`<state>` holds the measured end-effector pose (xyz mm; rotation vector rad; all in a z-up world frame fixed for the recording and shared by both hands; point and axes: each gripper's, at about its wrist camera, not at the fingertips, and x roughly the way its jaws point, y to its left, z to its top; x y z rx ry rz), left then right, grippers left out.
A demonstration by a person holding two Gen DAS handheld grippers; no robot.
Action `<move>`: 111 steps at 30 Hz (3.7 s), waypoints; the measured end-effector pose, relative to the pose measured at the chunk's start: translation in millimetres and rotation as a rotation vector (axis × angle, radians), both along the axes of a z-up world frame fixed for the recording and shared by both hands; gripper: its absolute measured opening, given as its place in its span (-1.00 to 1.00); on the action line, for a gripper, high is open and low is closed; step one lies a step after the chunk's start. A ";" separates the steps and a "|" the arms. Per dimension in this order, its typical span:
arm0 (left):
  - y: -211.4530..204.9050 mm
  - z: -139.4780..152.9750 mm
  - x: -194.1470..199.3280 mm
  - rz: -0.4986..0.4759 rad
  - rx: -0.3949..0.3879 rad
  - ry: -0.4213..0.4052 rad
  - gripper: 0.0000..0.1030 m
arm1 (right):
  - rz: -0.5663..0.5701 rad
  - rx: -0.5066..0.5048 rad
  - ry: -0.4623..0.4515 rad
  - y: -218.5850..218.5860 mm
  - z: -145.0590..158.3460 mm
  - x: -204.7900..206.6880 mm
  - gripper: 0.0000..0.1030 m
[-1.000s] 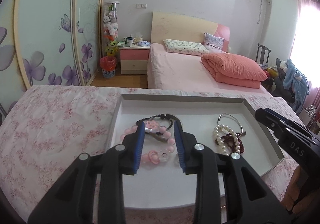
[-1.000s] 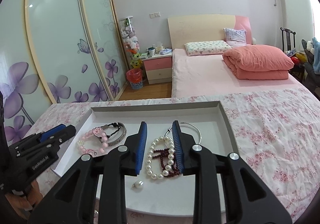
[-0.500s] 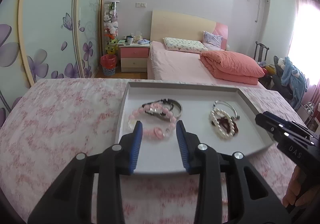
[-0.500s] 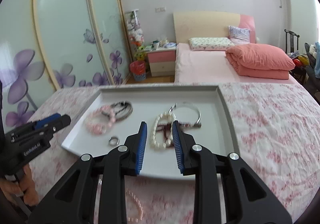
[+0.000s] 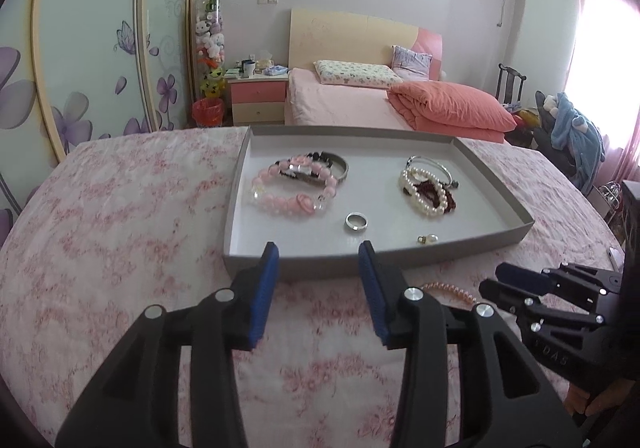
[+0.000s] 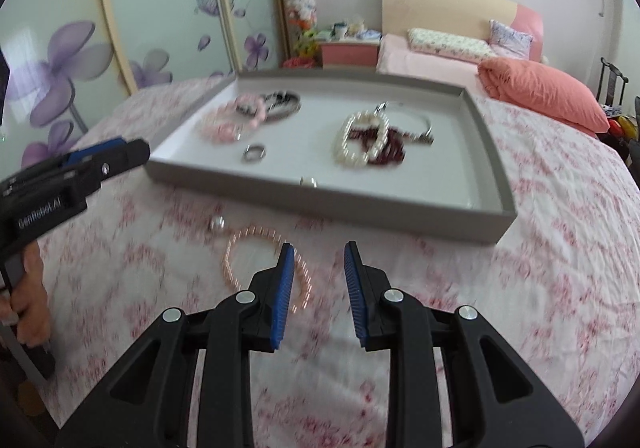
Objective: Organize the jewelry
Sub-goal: 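Move the right tool to the pink pearl bracelet while the left tool reaches the pearl earring, then grasp the pink pearl bracelet with the right tool while the left tool grasps the pearl earring, then lift and carry the bracelet and earring with both tools over the tray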
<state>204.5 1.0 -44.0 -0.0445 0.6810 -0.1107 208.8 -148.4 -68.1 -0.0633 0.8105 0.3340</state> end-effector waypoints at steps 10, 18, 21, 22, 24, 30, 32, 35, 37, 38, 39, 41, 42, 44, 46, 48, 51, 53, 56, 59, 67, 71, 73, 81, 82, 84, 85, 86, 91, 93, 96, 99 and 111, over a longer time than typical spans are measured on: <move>11.7 -12.4 -2.8 0.027 -0.002 0.035 -0.15 | 0.041 -0.050 0.049 13.5 -9.5 -4.8 -0.60; -0.6 -14.5 -1.6 -0.010 0.011 0.047 -0.08 | 0.012 -0.083 0.055 8.6 -12.1 -4.0 -0.85; -8.4 -14.7 -1.8 -0.034 0.015 0.046 -0.01 | -0.024 -0.084 0.054 -2.8 -12.1 -3.5 -0.87; -11.7 -14.8 -1.8 -0.045 0.017 0.047 0.01 | -0.040 -0.087 0.054 -8.5 -12.0 -3.6 -0.87; -18.3 -15.0 -2.0 -0.066 0.025 0.049 0.04 | -0.077 -0.094 0.052 -19.5 -12.0 -2.9 -0.87; -42.2 -22.7 1.8 -0.136 0.071 0.082 0.09 | -0.162 -0.086 0.053 -46.3 -13.2 -0.8 -0.87; -50.3 -27.1 5.7 -0.155 0.089 0.102 0.09 | -0.164 -0.078 0.055 -49.6 -13.5 -2.2 -0.87; -58.4 -34.5 12.7 -0.160 0.112 0.134 0.09 | -0.161 -0.078 0.054 -51.2 -14.2 -3.5 -0.87; -61.7 -40.5 18.7 -0.156 0.122 0.160 0.09 | -0.159 -0.070 0.056 -54.0 -14.5 -4.6 -0.87; -63.0 -43.8 21.5 -0.157 0.123 0.174 0.09 | -0.159 -0.064 0.058 -55.2 -14.5 -4.8 -0.87; -63.8 -46.1 23.2 -0.159 0.124 0.186 0.08 | -0.159 -0.060 0.059 -56.0 -14.4 -5.1 -0.87; -66.3 -51.4 27.1 -0.154 0.130 0.205 0.02 | -0.158 -0.057 0.061 -53.5 -13.6 -3.4 -0.87; -66.8 -53.0 28.4 -0.154 0.127 0.208 -0.04 | -0.158 -0.056 0.061 -53.7 -13.7 -3.5 -0.87; -67.3 -52.8 29.8 -0.149 0.124 0.207 -0.12 | -0.158 -0.056 0.062 -53.2 -13.1 -3.1 -0.86; -67.7 -52.5 31.3 -0.142 0.123 0.207 -0.22 | -0.158 -0.056 0.061 -53.5 -13.2 -3.3 -0.86; -68.5 -52.4 32.2 -0.138 0.121 0.206 -0.26 | -0.158 -0.056 0.061 -53.6 -13.2 -3.3 -0.86; -70.7 -52.5 32.7 -0.141 0.123 0.202 -0.35 | -0.158 -0.057 0.061 -53.6 -13.2 -3.2 -0.86; -71.1 -52.5 32.7 -0.143 0.122 0.201 -0.40 | -0.158 -0.057 0.061 -53.6 -13.3 -3.1 -0.86; -71.4 -52.6 32.2 -0.142 0.120 0.201 -0.47 | -0.158 -0.056 0.062 -53.4 -13.4 -2.9 -0.86; -71.6 -52.5 31.7 -0.139 0.117 0.202 -0.51 | -0.158 -0.057 0.062 -53.5 -13.5 -2.9 -0.86; -70.7 -51.9 31.2 -0.134 0.113 0.201 -0.68 | -0.159 -0.062 0.061 -53.3 -13.5 -3.5 -0.86; -61.3 -50.9 30.8 -0.104 0.094 0.202 -0.68 | -0.159 -0.059 0.062 -53.2 -13.6 -3.3 -0.86; -53.5 -49.4 28.4 -0.089 0.086 0.201 -0.68 | -0.157 -0.053 0.063 -53.7 -13.6 -3.0 -0.86; -16.5 -23.8 6.6 -0.027 0.047 0.119 -0.68 | -0.157 0.043 0.012 -61.8 -2.8 -9.3 -0.87; -12.0 -20.0 3.5 -0.020 0.040 0.106 -0.68 | -0.154 0.061 -0.005 -62.2 1.6 -11.0 -0.87; -5.2 -14.4 -1.6 -0.009 0.024 0.090 -0.68 | -0.149 0.098 -0.035 -63.3 10.5 -13.8 -0.87; -1.2 -11.0 -4.3 -0.003 0.012 0.081 -0.68 | -0.145 0.119 -0.054 -63.8 16.2 -15.6 -0.87; 1.1 -8.8 -5.9 0.001 0.003 0.074 -0.68 | -0.141 0.132 -0.068 -63.9 20.4 -16.4 -0.87; 5.8 0.6 -14.5 0.008 -0.021 0.036 -0.68 | -0.118 0.185 -0.131 -59.4 39.4 -23.4 -0.87; 4.8 3.0 -17.7 0.007 -0.024 0.022 -0.68 | -0.112 0.201 -0.149 -56.8 45.0 -25.8 -0.87; 2.4 6.6 -22.4 0.006 -0.018 0.001 -0.68 | -0.105 0.222 -0.170 -53.9 52.7 -29.0 -0.87; 1.0 11.3 -25.5 0.005 -0.021 -0.016 -0.68 | -0.103 0.233 -0.194 -51.2 58.5 -32.7 -0.87; -14.1 36.0 -33.3 -0.005 0.020 -0.117 -0.68 | -0.140 0.215 -0.330 -43.3 84.2 -38.7 -0.87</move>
